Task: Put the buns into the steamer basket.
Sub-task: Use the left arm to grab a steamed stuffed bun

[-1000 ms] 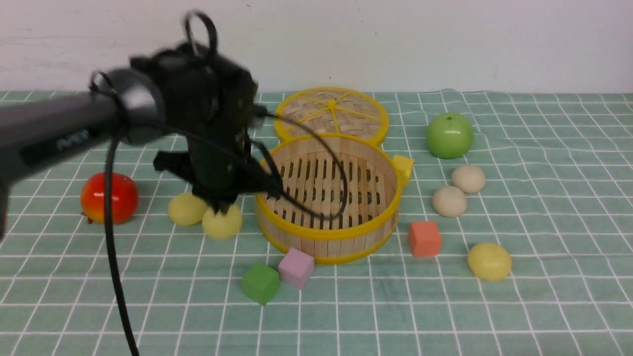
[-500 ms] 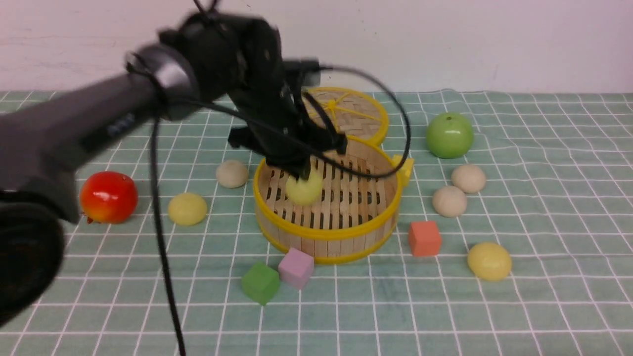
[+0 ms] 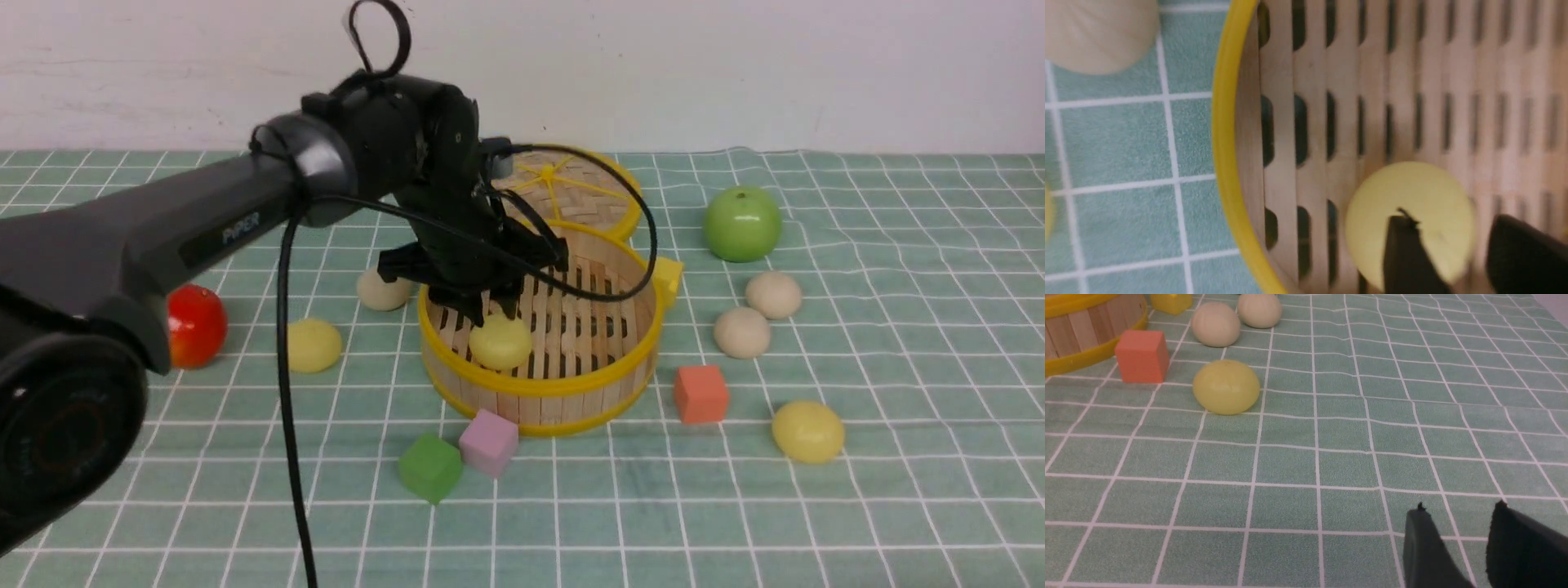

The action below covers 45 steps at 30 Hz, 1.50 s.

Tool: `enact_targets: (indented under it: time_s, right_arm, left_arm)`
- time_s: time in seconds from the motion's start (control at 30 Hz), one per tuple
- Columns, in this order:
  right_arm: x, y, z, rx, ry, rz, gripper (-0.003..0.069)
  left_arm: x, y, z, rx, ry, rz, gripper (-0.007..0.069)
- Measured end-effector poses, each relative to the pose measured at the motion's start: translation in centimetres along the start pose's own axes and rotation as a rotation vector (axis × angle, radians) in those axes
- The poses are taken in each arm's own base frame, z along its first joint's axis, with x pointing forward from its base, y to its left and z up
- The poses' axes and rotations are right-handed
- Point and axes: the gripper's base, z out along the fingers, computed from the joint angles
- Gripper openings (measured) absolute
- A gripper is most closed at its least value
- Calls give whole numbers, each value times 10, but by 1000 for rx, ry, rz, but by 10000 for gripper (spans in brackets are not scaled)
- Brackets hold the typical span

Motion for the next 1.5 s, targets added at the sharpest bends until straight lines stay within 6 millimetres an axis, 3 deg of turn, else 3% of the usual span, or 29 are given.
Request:
enact_targets:
  time_s: [0.07, 0.1, 0.13, 0.27, 0.43, 0.53, 0.63, 0.77, 0.83, 1.03, 1.1, 1.23, 1.33, 1.5]
  right_arm:
    - [0, 0, 0, 0, 0, 0, 238]
    - [0, 0, 0, 0, 0, 0, 238]
    - [0, 0, 0, 0, 0, 0, 238]
    - [0, 0, 0, 0, 0, 0, 238]
    - [0, 0, 0, 0, 0, 0, 238]
    - [0, 0, 0, 0, 0, 0, 238]
    - [0, 0, 0, 0, 0, 0, 238]
    - [0, 0, 0, 0, 0, 0, 238]
    - [0, 0, 0, 0, 0, 0, 238]
    - [0, 0, 0, 0, 0, 0, 238]
    - [0, 0, 0, 0, 0, 0, 238]
    - [0, 0, 0, 0, 0, 0, 238]
    - [0, 0, 0, 0, 0, 0, 238]
    - [0, 0, 0, 0, -1, 0, 238]
  left_arm:
    - [-4, -1, -23, 0, -31, 27, 368]
    - [-4, -1, -25, -2, -33, 28, 368]
    - [-7, 0, -46, -23, -60, 66, 397]
    - [-12, 13, -95, -159, -137, 164, 412]
    - [-19, 44, -125, -365, -172, 201, 399]
    - [-21, 61, -123, -410, -155, 181, 386]
    - [-15, 85, -94, -425, -86, 113, 357]
    - [-4, 95, -55, -445, 0, 78, 330]
    - [-1, 96, -45, -448, 21, 56, 314]
    - [-3, 116, -48, -433, 48, -25, 252]
    - [-6, 141, -51, -407, 73, -110, 241]
    - [-10, 171, -56, -354, 88, -224, 241]
    - [-12, 174, -55, -320, 69, -230, 241]
    - [-14, 158, -40, -255, 43, -194, 242]
